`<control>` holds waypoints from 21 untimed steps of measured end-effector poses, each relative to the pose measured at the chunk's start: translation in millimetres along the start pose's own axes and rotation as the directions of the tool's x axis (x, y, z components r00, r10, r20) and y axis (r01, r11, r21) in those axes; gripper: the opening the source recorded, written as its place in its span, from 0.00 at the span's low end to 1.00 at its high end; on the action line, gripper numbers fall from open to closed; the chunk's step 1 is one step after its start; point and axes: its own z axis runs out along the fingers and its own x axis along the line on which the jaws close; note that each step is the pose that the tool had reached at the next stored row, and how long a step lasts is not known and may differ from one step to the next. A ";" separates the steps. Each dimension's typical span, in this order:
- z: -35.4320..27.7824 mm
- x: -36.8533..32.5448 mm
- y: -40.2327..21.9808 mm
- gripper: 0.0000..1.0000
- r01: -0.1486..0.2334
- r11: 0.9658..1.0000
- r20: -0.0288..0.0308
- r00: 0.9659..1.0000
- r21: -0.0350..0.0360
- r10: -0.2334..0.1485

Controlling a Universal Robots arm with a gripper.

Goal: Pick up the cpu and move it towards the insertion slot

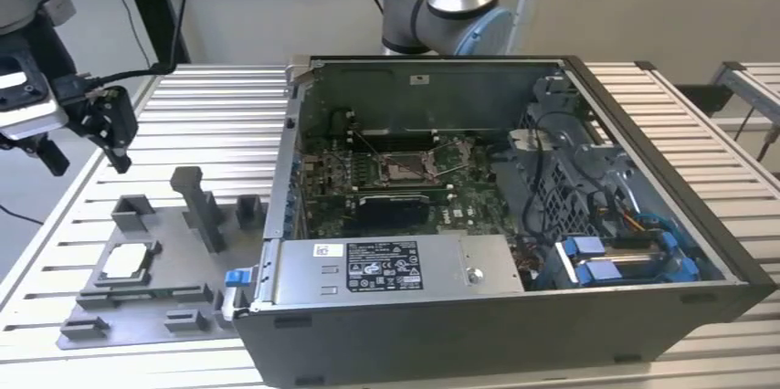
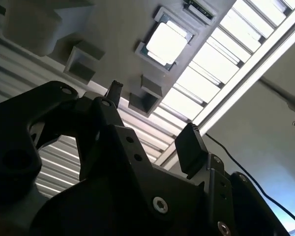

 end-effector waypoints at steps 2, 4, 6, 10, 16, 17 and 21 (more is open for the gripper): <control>3.7 0.0 -0.2 1.00 0.000 1.000 0.000 1.000 0.000 0.000; 7.4 0.1 -0.4 1.00 0.000 1.000 0.000 1.000 0.000 0.000; 11.1 0.0 -1.0 1.00 0.000 1.000 0.000 1.000 0.000 0.000; 20.1 0.3 -2.8 1.00 0.001 1.000 0.000 1.000 0.000 -0.001; 30.9 0.6 -6.4 1.00 0.001 1.000 0.000 1.000 0.000 -0.001; 32.7 0.6 -7.1 1.00 0.001 1.000 0.000 1.000 0.000 -0.001; 39.8 0.7 -9.6 1.00 0.001 1.000 0.000 1.000 0.000 -0.001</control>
